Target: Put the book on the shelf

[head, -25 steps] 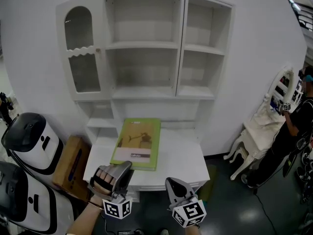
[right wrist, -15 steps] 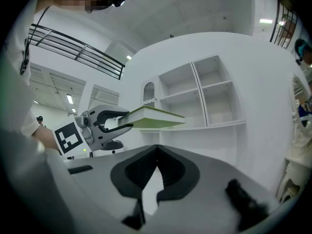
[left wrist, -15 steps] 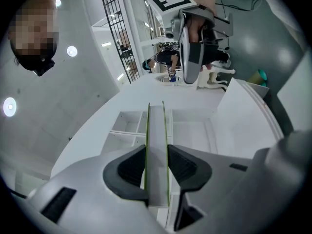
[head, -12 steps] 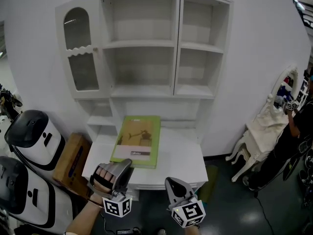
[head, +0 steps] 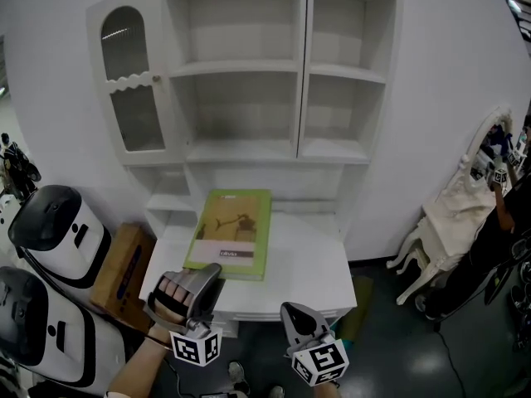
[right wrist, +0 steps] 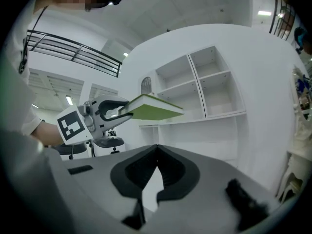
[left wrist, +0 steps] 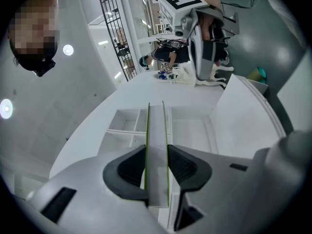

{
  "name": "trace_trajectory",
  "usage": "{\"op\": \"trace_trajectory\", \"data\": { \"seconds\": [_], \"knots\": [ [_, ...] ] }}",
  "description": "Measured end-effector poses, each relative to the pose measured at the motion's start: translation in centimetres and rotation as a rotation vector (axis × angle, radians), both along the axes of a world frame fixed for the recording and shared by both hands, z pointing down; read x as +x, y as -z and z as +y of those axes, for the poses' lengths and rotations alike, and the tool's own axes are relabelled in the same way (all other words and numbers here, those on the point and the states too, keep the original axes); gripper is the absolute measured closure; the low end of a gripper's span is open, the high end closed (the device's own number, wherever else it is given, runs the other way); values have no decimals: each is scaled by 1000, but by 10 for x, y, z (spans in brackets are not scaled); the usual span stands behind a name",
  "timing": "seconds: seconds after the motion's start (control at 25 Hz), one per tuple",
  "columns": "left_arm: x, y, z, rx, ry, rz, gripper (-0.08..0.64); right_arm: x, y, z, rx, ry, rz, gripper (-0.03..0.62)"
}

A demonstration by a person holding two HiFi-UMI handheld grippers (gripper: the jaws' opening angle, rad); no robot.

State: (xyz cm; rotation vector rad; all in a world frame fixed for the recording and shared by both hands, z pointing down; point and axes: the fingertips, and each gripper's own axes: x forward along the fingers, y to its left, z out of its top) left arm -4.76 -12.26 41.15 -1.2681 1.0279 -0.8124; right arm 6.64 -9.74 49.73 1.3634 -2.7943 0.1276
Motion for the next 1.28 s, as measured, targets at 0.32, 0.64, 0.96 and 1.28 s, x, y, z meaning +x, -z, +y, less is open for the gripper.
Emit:
{"op": "trace_trajectory", "data": {
  "seconds": [0.32,0.64,0.96,1.28],
  "knots": [
    [-13,21,-35,-15,-49,-25,414,-17,-7,-23,44,-50,22,580],
    [-35,69,-100,-45,-105,-55,413,-61,24,-74,64,-84,52,580],
    [-52,103,-139,-48,-153,-47,413,-90,44,-108,80,-106,110,580],
    [-66,129,-164,-69,-161,-58,413,-101,93,-140,74,-116,106,580]
  ]
}}
